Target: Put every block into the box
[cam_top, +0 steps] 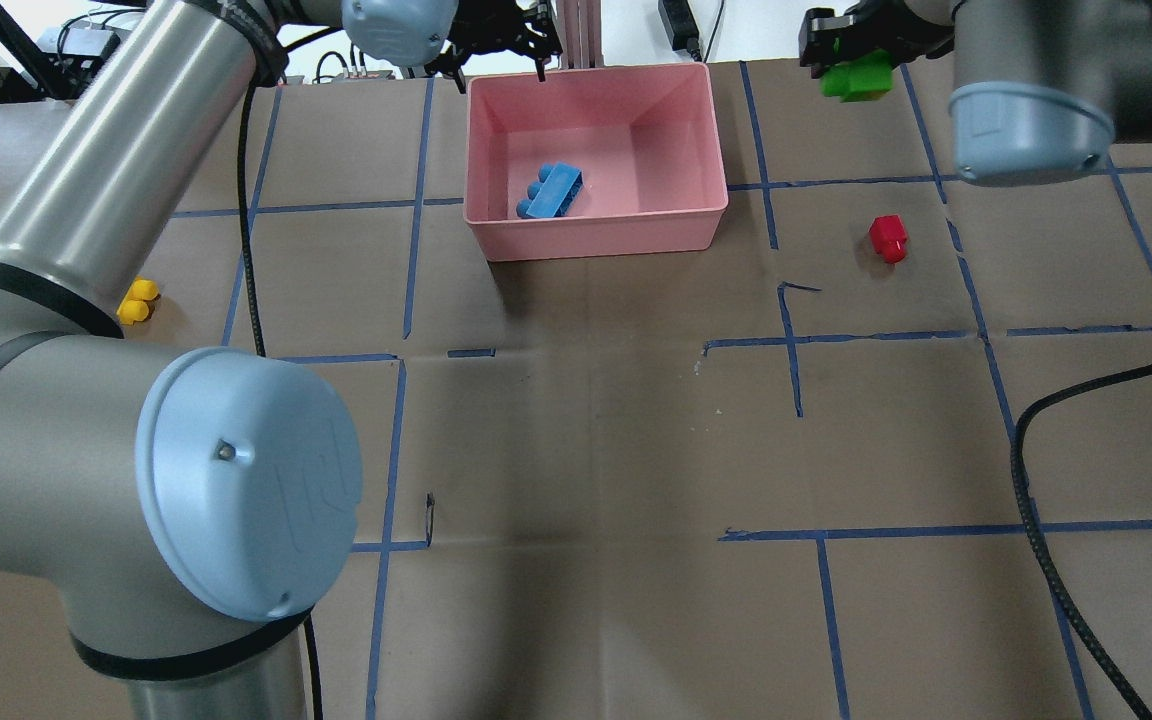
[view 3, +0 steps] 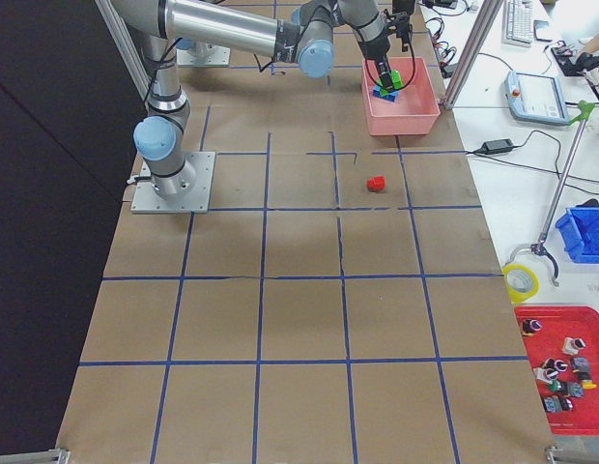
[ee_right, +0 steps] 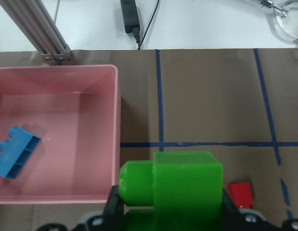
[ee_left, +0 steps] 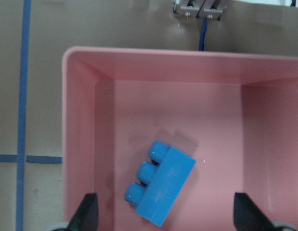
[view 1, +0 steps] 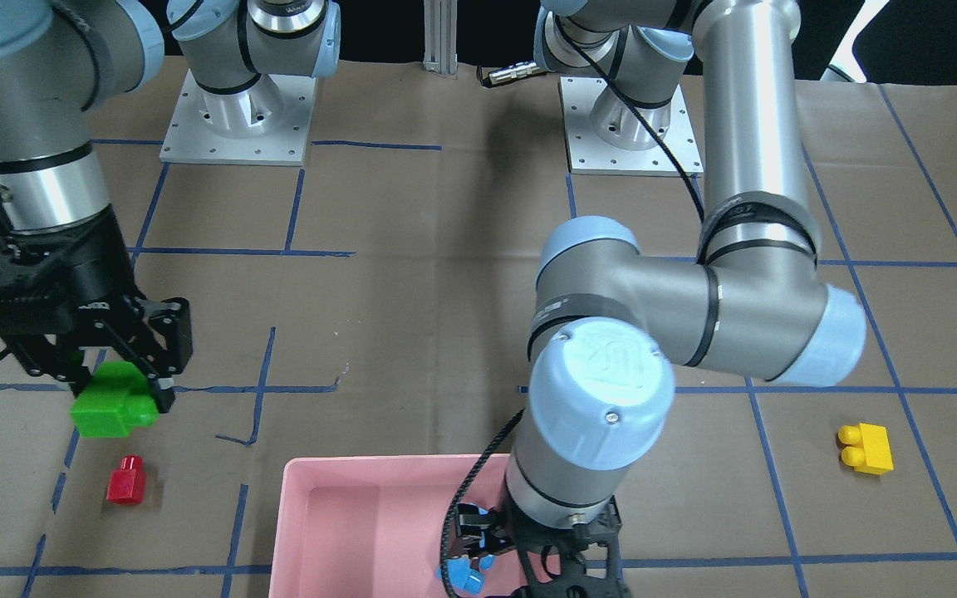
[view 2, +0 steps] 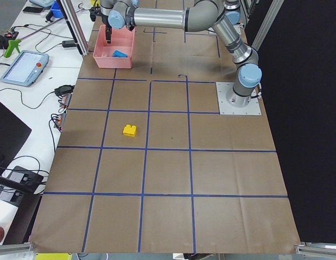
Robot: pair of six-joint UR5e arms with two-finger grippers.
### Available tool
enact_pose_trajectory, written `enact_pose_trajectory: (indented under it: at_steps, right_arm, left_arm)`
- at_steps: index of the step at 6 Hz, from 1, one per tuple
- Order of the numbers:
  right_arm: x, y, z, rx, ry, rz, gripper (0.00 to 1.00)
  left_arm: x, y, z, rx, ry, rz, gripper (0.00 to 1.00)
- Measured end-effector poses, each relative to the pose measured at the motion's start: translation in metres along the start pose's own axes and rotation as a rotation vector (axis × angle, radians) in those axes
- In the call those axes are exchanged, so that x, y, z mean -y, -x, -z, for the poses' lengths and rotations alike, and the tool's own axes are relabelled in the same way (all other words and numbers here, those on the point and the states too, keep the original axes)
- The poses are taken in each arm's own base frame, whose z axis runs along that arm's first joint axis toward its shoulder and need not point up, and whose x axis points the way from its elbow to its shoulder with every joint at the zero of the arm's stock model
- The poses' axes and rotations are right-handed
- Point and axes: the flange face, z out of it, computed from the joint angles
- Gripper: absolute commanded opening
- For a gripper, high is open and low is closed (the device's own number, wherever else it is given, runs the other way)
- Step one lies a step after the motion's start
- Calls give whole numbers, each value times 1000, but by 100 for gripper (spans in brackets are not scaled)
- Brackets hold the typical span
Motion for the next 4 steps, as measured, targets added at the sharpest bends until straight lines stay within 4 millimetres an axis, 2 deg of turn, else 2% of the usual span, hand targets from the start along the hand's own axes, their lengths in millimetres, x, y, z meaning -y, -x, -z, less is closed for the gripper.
enact_pose_trajectory:
  at_steps: [1,2,3,4]
  right_arm:
    - [-8,34,-12,54,22,-52,4]
    - [-8,58,-35,146,38,-106,4]
    - [-1,79,-66,232,43,-155,4]
    - [8,102,-98,279,53,-171,5]
  left_arm:
    - [10,52,26,4,7,-5,100]
    - [18,107,40,12,30,-38,100]
    - [23,172,47,21,61,-87,100]
    - [19,242,52,26,93,-150,100]
